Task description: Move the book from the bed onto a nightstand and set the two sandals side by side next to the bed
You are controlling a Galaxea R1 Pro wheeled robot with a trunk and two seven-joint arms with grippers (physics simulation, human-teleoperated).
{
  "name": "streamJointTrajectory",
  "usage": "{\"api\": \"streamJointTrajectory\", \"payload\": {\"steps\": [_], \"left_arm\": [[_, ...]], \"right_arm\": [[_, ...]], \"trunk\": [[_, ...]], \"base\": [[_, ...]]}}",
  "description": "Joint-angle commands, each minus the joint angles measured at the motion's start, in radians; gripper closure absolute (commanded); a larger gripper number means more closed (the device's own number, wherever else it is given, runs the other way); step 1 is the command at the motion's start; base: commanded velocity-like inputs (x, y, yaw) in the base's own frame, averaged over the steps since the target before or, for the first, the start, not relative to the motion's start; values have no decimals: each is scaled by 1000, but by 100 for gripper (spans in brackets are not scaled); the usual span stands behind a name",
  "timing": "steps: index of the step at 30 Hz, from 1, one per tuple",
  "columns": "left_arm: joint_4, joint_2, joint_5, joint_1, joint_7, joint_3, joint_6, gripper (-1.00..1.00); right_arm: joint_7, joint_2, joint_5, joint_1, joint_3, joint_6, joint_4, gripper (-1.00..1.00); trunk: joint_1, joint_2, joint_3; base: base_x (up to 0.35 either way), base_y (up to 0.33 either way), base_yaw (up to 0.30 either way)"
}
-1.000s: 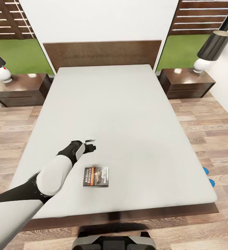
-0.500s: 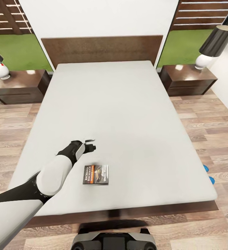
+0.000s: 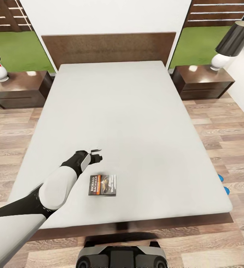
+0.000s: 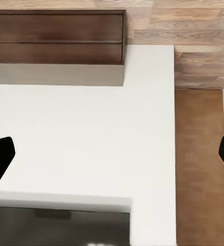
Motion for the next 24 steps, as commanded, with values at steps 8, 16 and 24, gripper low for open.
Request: {"api": "streamJointTrajectory", "payload": {"steps": [8,16,24], "left_arm": [[-4,0,1,0,3,3,3,-100],[-4,0,2,0,3,3,3,-100],[-4,-1,2,0,3,3,2,-100]], "right_arm": [[-41,6,10,0,-7,29,-2,-100],[-48,8,10,0,-7,38,-2,-100],[-50,7,10,0,-7,40,-2,-100]], "trunk": [[1,-2,-14],[1,-2,-27],[1,-2,-41]], "base": [[0,0,0],[0,0,0],[0,0,0]]}}
